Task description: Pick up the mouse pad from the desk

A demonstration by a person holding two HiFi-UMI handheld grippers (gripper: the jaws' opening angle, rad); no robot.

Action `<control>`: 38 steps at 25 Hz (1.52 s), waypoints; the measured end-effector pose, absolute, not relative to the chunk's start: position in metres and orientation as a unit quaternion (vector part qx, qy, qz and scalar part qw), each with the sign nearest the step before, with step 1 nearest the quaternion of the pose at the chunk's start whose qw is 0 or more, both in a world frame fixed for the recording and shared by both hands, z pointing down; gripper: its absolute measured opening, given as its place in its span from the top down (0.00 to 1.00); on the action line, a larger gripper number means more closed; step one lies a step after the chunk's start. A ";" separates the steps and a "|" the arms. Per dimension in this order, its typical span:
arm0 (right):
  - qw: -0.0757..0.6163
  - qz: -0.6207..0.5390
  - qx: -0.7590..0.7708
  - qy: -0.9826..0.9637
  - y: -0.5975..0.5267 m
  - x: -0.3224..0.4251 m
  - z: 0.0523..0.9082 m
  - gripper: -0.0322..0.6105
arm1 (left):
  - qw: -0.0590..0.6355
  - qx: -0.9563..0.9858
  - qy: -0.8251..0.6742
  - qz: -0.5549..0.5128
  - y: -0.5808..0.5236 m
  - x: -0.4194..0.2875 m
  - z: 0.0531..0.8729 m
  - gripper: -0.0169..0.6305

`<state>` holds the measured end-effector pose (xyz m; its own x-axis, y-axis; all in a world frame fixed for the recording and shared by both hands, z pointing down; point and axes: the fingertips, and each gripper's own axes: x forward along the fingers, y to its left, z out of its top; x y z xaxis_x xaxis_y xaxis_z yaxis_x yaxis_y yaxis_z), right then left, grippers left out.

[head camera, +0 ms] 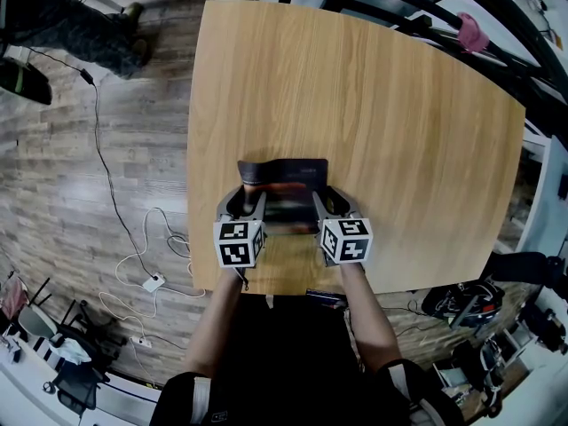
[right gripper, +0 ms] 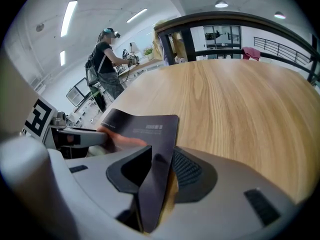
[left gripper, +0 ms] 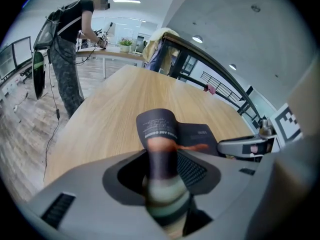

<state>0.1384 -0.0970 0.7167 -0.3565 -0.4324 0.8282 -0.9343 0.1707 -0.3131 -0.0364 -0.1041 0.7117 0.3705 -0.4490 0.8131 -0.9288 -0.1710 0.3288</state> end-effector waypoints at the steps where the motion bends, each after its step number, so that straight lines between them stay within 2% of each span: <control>1: 0.296 0.425 0.484 -0.706 -0.097 0.139 0.717 0.72 | 0.424 0.712 -0.484 0.280 -0.104 -0.037 0.712 0.66; 19: 0.291 0.409 0.487 -0.715 -0.091 0.130 0.696 0.73 | 0.438 0.726 -0.466 0.251 -0.091 -0.034 0.697 0.78; 38: 0.271 0.392 0.509 -0.717 -0.063 0.116 0.655 0.73 | 0.389 0.760 -0.470 0.226 -0.075 -0.046 0.645 0.85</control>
<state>0.1159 -0.0628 0.6549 -0.3343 -0.5172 0.7879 -0.9424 0.1749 -0.2850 -0.0459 -0.0754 0.6449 0.4571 -0.5380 0.7082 -0.8891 -0.2561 0.3794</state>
